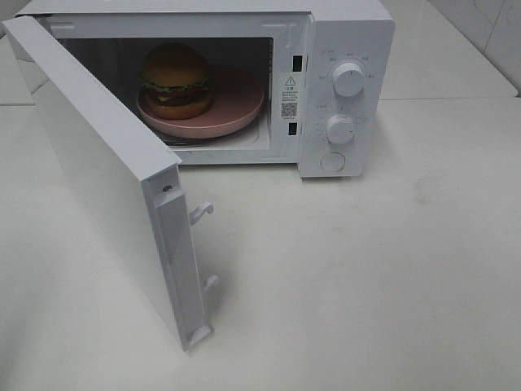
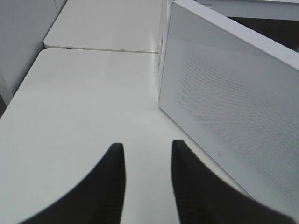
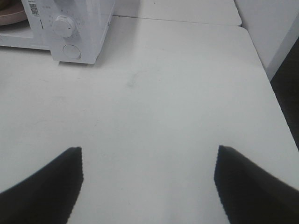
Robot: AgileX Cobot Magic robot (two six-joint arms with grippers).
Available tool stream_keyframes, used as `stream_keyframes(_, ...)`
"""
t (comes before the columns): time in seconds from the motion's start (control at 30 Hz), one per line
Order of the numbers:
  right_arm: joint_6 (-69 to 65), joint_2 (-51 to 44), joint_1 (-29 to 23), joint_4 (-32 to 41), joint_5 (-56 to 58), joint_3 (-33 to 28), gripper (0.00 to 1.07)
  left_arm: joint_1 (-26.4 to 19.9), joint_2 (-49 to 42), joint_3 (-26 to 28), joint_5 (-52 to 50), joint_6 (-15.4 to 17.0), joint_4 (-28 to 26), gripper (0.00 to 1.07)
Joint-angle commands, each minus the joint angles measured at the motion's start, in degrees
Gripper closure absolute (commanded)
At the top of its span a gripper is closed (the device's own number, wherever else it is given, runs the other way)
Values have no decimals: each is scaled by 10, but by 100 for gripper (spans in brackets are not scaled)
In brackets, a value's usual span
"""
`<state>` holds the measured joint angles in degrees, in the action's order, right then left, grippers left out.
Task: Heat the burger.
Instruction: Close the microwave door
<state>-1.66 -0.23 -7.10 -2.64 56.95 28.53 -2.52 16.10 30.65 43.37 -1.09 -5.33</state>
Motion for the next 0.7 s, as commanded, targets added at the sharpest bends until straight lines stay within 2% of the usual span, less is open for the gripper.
stream_keyframes(0.03, -2, -18, 4, -1, 0, 0, 31, -2, 52, -3, -56, -1, -21, 104)
stream_keyframes(0.3, -2, -18, 4, -1, 0, 0, 31, -2, 120, -28, -177, -12, -45, 107)
stream_keyframes(0.33, -2, -18, 4, -1, 0, 0, 31, -2, 136, -43, -225, -12, -49, 107)
stream_keyframes(0.43, -2, -18, 4, -1, 0, 0, 31, -2, 143, -52, -248, -12, -50, 107)
stream_keyframes(0.5, -2, -18, 4, -1, 0, 0, 31, -2, 165, -96, -366, -12, -62, 107)
stream_keyframes(0.63, -2, -18, 4, -1, 0, 0, 31, -2, 172, -123, -434, -12, -62, 107)
stream_keyframes(0.7, -2, -18, 4, -1, 0, 0, 31, -2, 188, -156, -519, -10, -62, 107)
